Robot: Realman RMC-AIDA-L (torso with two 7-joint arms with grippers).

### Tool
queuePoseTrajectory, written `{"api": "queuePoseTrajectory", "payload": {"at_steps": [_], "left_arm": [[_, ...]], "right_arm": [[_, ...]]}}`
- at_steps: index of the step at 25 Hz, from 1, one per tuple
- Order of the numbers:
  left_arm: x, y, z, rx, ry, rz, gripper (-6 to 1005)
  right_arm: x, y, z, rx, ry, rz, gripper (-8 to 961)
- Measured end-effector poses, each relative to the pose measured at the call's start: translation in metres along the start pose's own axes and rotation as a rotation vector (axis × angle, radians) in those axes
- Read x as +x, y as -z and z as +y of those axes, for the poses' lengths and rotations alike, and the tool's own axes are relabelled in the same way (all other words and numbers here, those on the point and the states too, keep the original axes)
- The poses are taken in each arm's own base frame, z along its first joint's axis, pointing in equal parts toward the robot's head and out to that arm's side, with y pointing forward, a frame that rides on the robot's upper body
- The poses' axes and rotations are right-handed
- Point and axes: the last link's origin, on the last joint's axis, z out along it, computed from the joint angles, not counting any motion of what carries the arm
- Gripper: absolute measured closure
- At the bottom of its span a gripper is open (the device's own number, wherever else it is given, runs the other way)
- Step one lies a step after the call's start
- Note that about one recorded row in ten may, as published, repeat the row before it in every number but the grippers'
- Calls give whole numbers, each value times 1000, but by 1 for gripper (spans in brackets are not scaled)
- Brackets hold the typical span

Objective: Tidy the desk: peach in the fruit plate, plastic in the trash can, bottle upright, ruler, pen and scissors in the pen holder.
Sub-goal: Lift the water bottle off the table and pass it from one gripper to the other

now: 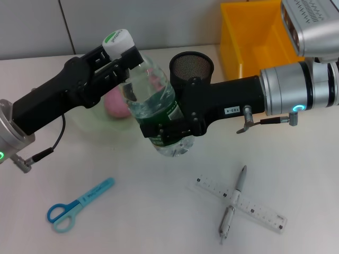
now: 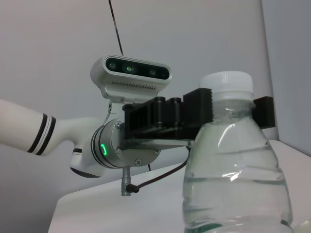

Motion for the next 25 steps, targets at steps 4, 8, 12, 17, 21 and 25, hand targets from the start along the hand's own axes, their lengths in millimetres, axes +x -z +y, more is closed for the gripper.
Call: {"api": "queuePoseTrajectory", "payload": {"at_steps": [4,8,12,17,21,25], "left_arm": [[0,2,0,8,1,3,471],[0,3,-1,8,6,1,527],[0,3,-1,9,7,0,555],[1,4,0,7,8,3,555],[0,4,0,6,10,3,556],[0,4,0,6,10,2,556]], "right_arm": [[0,0,0,-1,-1,0,189],[0,0,0,-3,-3,0,190],[-1,0,0,-5,-3,3,190],[-2,0,1,-15,-4,14,190],[-2,-2,3,-27,1,27,190],[-2,-3,3,-27,6,32,190]]}}
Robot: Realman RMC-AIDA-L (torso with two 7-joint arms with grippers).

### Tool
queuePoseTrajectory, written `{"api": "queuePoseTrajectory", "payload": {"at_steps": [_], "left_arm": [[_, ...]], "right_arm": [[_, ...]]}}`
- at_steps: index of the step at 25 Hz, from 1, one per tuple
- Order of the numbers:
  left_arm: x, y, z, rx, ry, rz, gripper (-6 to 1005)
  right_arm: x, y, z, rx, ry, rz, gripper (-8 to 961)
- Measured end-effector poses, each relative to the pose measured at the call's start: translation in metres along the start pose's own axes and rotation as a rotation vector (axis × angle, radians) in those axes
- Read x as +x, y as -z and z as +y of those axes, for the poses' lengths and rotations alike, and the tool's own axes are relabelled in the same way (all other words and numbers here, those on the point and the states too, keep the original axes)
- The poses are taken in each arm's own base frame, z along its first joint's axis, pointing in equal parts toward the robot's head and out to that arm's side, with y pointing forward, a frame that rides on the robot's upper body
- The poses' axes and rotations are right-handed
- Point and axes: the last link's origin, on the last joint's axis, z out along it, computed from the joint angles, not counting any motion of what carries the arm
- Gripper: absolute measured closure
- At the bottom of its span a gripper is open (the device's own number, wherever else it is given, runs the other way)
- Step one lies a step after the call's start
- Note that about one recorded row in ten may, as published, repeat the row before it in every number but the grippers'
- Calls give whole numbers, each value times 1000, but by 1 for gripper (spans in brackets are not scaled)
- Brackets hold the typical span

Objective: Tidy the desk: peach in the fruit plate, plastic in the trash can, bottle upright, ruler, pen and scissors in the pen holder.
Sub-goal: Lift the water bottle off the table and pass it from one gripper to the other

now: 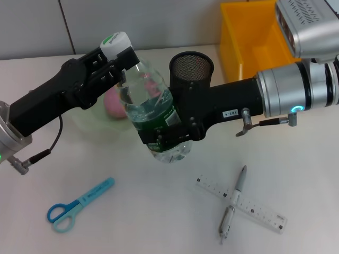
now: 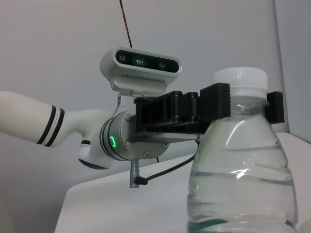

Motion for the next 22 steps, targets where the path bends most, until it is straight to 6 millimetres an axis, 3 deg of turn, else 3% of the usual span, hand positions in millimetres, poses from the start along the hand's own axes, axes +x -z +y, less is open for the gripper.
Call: {"api": "queuePoseTrajectory", "payload": {"at_steps": [22], "left_arm": [[3,-2,1,-16,7,10,555]], "right_arm": [[2,2,-1,8,8,27,191]]}}
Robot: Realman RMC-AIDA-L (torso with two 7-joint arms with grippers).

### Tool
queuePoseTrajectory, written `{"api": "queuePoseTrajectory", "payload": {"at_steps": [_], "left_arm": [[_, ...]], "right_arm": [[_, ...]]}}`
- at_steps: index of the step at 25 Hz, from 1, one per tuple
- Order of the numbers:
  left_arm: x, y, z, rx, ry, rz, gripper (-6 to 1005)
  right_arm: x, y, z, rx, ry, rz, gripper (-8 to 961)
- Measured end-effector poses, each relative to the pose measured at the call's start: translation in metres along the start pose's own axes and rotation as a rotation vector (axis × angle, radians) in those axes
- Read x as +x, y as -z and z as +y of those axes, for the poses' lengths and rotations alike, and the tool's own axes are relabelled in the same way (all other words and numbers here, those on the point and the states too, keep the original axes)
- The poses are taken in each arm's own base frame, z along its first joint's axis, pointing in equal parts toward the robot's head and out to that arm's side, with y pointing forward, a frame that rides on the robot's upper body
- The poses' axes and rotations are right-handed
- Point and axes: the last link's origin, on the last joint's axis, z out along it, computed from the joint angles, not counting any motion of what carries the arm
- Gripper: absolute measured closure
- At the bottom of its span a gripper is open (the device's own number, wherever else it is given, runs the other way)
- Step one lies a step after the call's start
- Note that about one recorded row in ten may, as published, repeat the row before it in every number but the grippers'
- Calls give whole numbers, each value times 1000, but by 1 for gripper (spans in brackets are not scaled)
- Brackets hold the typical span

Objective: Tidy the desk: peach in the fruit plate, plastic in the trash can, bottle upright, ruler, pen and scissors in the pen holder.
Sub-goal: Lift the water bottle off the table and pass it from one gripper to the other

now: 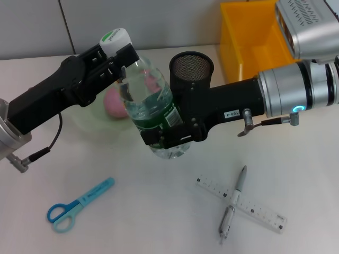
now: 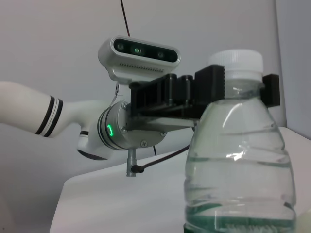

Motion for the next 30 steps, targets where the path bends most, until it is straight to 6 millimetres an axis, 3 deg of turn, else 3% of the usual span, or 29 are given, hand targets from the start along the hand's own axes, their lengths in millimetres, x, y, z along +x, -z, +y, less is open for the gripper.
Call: {"api": "queuePoseTrajectory", "payload": {"at_steps": [30], "left_arm": [[13,-3,-3,-8,-14,31,556]], "right_arm": [[16,-5,-2,13,-47,68,193]]}}
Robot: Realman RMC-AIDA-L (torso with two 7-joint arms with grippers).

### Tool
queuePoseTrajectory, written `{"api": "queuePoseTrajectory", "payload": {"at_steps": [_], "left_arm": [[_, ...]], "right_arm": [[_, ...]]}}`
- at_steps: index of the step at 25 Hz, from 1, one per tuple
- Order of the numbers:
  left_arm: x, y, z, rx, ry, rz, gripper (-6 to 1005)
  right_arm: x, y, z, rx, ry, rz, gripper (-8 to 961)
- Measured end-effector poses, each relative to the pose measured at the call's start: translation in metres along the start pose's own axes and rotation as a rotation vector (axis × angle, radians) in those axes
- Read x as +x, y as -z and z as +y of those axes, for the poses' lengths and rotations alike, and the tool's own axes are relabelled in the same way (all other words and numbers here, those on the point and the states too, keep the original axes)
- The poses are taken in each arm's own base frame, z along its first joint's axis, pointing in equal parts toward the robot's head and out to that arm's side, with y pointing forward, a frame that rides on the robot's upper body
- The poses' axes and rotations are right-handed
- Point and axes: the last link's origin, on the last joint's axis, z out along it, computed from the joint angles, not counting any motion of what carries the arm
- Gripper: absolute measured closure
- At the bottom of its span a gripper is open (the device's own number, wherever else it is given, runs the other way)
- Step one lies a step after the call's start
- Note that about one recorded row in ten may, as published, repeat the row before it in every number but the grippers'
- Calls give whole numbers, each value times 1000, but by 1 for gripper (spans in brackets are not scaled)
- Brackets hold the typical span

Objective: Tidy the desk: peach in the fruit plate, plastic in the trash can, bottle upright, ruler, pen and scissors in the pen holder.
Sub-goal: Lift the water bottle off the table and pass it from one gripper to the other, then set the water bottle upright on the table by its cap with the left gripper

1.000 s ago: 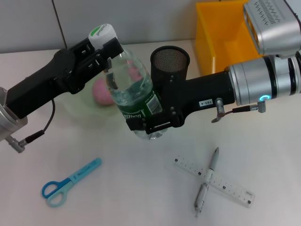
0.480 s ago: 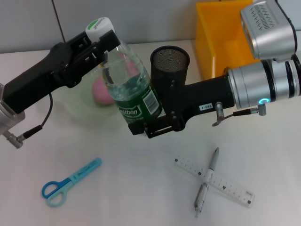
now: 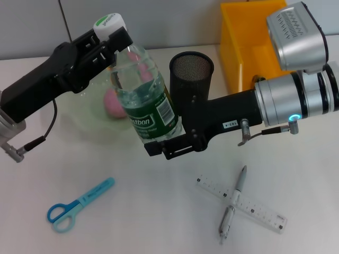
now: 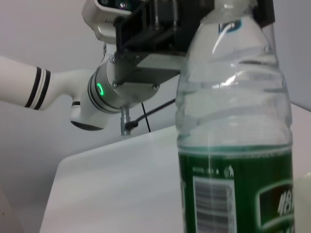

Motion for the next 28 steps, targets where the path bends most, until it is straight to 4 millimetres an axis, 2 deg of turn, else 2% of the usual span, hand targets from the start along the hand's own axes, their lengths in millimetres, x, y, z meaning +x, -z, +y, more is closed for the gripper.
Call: {"api": "queuePoseTrajectory", "payload": {"at_steps": [10,16,24,28], "left_arm": [[7,-1,-1,-5,-10,9,555],[7,6,-2,19,-15,9,555],[9,36,0,93,-93,6,556],[5,55,4,136,-160,-14,555]], "right_arm": [[8,0,0,3,-26,22,193],[14,1,-1,22,-47,22,195],[28,5,-3,63,-56,20,195],[31,5,0,53,-26,24,195]]}}
